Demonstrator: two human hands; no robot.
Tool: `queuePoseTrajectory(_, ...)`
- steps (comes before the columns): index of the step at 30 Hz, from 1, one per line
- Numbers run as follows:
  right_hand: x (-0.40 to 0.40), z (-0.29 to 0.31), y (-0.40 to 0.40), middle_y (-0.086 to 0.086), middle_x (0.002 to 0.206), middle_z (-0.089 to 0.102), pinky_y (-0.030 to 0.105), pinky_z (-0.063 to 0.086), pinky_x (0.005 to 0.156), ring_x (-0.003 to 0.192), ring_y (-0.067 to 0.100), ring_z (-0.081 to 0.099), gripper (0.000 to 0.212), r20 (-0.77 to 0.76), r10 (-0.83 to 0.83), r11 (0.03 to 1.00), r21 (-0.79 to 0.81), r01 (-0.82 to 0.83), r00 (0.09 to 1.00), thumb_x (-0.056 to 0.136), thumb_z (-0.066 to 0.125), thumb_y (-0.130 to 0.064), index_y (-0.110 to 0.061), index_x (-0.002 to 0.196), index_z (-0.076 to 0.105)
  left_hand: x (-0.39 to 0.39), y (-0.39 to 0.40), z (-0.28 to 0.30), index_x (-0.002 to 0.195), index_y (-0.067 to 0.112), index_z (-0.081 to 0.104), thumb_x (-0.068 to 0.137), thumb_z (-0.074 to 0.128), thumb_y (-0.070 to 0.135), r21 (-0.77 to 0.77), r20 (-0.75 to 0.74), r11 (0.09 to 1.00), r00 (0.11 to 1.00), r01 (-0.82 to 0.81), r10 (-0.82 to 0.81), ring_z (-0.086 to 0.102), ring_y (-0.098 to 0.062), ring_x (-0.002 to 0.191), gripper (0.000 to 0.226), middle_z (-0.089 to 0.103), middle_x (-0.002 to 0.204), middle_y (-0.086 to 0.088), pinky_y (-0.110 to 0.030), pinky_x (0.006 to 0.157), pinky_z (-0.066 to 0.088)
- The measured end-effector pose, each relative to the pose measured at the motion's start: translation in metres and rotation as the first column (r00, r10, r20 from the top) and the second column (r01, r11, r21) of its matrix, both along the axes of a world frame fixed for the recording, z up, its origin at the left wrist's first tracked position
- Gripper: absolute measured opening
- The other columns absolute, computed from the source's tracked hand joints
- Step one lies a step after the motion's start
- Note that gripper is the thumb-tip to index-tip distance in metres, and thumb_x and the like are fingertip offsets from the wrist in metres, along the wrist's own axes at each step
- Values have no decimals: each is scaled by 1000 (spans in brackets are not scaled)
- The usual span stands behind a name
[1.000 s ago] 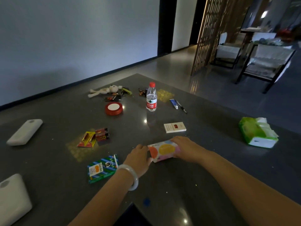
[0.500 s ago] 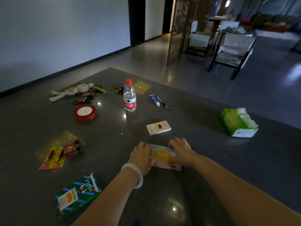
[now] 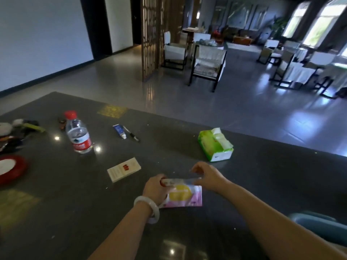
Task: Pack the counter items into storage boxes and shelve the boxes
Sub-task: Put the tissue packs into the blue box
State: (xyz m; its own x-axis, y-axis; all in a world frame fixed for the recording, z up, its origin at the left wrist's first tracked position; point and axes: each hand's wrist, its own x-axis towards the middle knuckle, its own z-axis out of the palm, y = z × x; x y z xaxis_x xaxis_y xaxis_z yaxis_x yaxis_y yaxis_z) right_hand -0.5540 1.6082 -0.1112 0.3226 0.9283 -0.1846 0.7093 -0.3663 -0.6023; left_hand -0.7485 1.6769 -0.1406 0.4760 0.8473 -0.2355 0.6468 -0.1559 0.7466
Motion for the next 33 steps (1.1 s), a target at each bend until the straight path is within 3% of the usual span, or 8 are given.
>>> queuePoseTrajectory(2, 31, 5, 8, 9, 124, 53, 32, 37, 97, 117, 28, 46, 57, 137, -220, 974, 83, 210, 966, 73, 80, -22, -11, 123, 55, 11, 2, -3, 109, 16, 62, 82, 75, 26, -37, 42, 999, 998, -37, 38, 62, -16, 98, 31, 66, 102, 1, -26, 84, 46)
queuePoseTrajectory(5, 71, 13, 24, 12, 135, 44, 38, 30, 102, 124, 33, 38, 78, 273, -494, 869, 172, 464, 825, 70, 81, -37, -11, 133, 43, 16, 6, -10, 114, 12, 60, 82, 75, 23, -119, 55, 990, 996, -69, 76, 60, -14, 95, 37, 66, 107, -2, -26, 87, 45)
queuePoseTrajectory(9, 97, 5, 48, 11, 151, 28, 46, 24, 110, 136, 36, 26, 118, 244, -556, 824, 39, 565, 794, 60, 80, -58, -17, 150, 15, 13, 10, -14, 128, 7, 52, 85, 73, 26, -269, 59, 958, 992, -94, 114, 60, -23, 109, 52, 62, 119, -10, -41, 100, 46)
queuePoseTrajectory(12, 102, -5, 66, 11, 155, 20, 48, 23, 111, 140, 36, 23, 132, 237, -546, 820, -45, 570, 804, 53, 79, -67, -25, 152, 3, 13, 11, -12, 135, 10, 46, 86, 71, 29, -276, 32, 956, 992, -105, 118, 57, -21, 113, 59, 58, 124, -6, -39, 101, 45)
queuePoseTrajectory(15, 103, -13, 78, 13, 146, 28, 47, 30, 106, 133, 37, 30, 130, 283, -527, 817, -93, 570, 802, 51, 80, -67, -27, 150, 5, 14, 8, -12, 136, 13, 45, 86, 70, 31, -259, 13, 959, 992, -119, 127, 57, -17, 112, 59, 57, 119, 0, -34, 99, 47)
queuePoseTrajectory(19, 105, -17, 80, 13, 139, 33, 43, 35, 102, 128, 37, 32, 102, 280, -562, 800, -56, 598, 778, 63, 80, -46, -22, 142, 19, 14, 4, -9, 133, 16, 47, 86, 69, 32, -258, 23, 957, 989, -132, 143, 57, -12, 105, 54, 56, 113, 4, -26, 88, 47)
queuePoseTrajectory(25, 117, 5, 49, 12, 141, 33, 43, 31, 105, 131, 34, 30, 111, 155, -480, 871, -32, 490, 864, 64, 81, -44, -25, 149, 13, 18, -5, 0, 132, 10, 48, 89, 66, 29, -242, 2, 959, 989, -146, 151, 59, -20, 110, 50, 59, 120, -6, -39, 99, 48)
queuePoseTrajectory(33, 124, 78, -67, 9, 145, 34, 39, 25, 110, 135, 31, 29, 116, 127, -421, 903, 146, 403, 898, 60, 85, -45, -21, 150, 16, 22, -46, 27, 126, 8, 52, 83, 74, 22, -532, 250, 828, 902, -176, 353, 69, -30, 93, 51, 68, 106, -13, -49, 89, 54)
